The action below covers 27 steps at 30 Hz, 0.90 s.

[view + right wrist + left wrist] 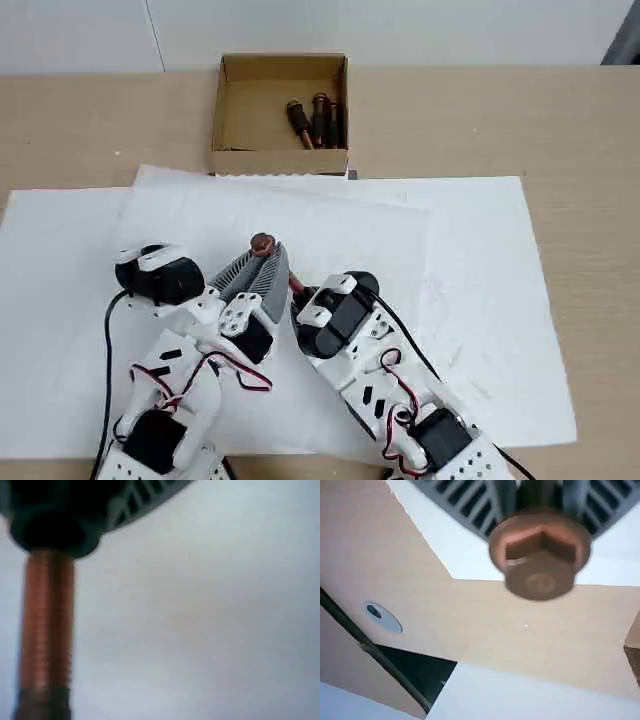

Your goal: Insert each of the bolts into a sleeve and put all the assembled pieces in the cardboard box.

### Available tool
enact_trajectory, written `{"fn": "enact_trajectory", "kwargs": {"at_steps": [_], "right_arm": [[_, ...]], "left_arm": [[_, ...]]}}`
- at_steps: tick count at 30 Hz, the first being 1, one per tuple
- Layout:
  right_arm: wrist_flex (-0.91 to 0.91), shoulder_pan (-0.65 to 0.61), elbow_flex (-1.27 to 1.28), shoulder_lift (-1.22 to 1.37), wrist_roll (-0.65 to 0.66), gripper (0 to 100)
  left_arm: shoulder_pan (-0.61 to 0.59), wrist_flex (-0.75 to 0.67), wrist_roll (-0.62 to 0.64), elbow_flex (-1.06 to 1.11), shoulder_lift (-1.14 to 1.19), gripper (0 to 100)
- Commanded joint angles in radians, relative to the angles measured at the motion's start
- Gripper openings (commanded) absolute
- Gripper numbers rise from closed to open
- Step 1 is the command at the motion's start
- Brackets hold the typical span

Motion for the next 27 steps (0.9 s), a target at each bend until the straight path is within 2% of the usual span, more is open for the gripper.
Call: {"fn": "enact_trajectory", "kwargs": {"at_steps": [1,6,13,17,22,27], "right_arm": [[-0.028,-0.007,-0.058,-0.005,0.0,0.4],[-0.028,-0.005,-0.058,-0.005,0.0,0.4],[-0.028,-0.005,-0.087,-0.005,0.0,0.4],[-0.027,-0.005,-0.101,-0.005,0.002,0.4],[-0.027,-0.005,-0.098,-0.005,0.057,0.4],[-0.027,-0.005,-0.101,-0.005,0.06,0.4]], "left_arm": [[0.028,-0.003,0.0,0.002,-0.012,1],[0.1,0.106,0.0,0.002,-0.014,1],[0.107,0.14,-0.003,0.036,-0.012,1],[0.109,0.144,-0.089,0.102,-0.014,1],[0.107,0.146,-0.104,0.119,-0.014,1],[0.101,0.146,-0.107,0.111,-0.014,15]]}}
